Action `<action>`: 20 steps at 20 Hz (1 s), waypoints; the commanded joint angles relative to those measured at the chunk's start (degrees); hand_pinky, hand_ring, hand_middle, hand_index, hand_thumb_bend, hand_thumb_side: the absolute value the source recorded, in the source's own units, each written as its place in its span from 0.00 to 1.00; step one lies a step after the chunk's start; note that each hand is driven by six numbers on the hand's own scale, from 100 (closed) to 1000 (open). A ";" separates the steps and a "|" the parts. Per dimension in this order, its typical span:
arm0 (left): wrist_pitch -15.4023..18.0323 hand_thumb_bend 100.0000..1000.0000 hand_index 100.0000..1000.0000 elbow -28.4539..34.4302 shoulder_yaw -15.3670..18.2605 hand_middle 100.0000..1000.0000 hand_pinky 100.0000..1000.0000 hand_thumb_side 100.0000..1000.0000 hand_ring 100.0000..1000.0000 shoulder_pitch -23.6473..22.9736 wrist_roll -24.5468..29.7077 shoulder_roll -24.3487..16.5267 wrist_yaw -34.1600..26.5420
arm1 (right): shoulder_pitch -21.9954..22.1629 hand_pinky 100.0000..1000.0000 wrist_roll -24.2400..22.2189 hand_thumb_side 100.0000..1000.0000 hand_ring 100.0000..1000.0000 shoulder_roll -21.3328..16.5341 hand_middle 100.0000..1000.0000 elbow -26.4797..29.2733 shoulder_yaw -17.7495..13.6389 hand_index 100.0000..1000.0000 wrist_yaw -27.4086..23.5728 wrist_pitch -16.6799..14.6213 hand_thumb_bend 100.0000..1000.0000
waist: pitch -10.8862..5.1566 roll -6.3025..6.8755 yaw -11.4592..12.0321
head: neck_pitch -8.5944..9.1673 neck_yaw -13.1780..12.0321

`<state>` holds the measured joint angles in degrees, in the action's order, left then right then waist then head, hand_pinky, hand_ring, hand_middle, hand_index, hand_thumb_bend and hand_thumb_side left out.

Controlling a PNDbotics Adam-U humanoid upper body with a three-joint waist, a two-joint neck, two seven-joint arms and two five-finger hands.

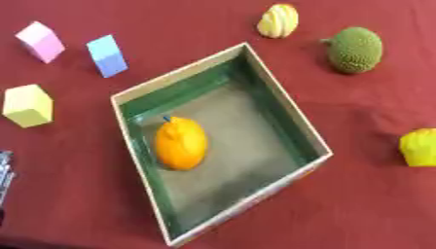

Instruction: Pick up objects on the table and place them in the box.

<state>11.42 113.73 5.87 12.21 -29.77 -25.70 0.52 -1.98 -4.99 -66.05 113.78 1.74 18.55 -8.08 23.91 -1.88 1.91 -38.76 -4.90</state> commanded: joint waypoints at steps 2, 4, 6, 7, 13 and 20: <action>0.04 0.04 0.79 0.87 0.43 0.65 0.72 0.60 0.69 0.61 -0.14 -0.81 0.12 | 0.19 0.86 -0.68 0.00 0.85 -0.91 0.80 0.81 -0.93 0.84 0.75 0.05 0.14 | -1.21 0.01 -0.17 | 0.57 1.37; 0.04 0.04 0.79 0.87 0.46 0.65 0.72 0.60 0.69 0.57 -0.18 -0.80 0.13 | 0.67 0.87 -1.22 0.00 0.86 -0.70 0.81 0.81 -0.91 0.85 1.15 -0.04 0.15 | -1.21 0.00 -0.28 | 0.41 3.08; 0.03 0.04 0.79 0.87 0.47 0.65 0.72 0.60 0.69 0.57 -0.21 -0.79 0.11 | 1.11 0.87 -1.79 0.00 0.87 -0.49 0.81 0.81 -0.86 0.86 1.72 -0.27 0.16 | -1.19 0.00 -0.40 | 0.24 4.55; 0.02 0.04 0.79 0.87 0.45 0.65 0.72 0.60 0.69 0.59 -0.20 -0.78 0.10 | 1.29 0.87 -2.05 0.00 0.87 -0.41 0.81 0.81 -0.82 0.86 2.18 -0.39 0.17 | -1.19 -0.01 -0.47 | 0.18 5.14; -0.04 0.04 0.79 0.87 0.37 0.65 0.72 0.61 0.69 0.59 -0.16 -0.70 0.01 | 1.80 0.87 -2.55 0.00 0.87 -0.01 0.82 0.81 -0.40 0.87 4.93 0.20 0.17 | -1.01 0.06 -0.60 | 0.22 6.53; -0.03 0.04 0.79 0.87 0.29 0.65 0.72 0.61 0.69 0.69 -0.07 -0.54 -0.14 | 1.09 0.87 -2.60 0.00 0.87 0.00 0.82 0.81 0.40 0.88 5.39 1.36 0.16 | -0.64 0.15 -0.25 | 0.56 7.02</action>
<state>11.42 113.73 5.87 12.28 -29.77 -25.64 0.44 -0.51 -7.62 -64.77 113.78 2.54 23.58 -6.99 24.22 -1.82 1.65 -38.77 1.96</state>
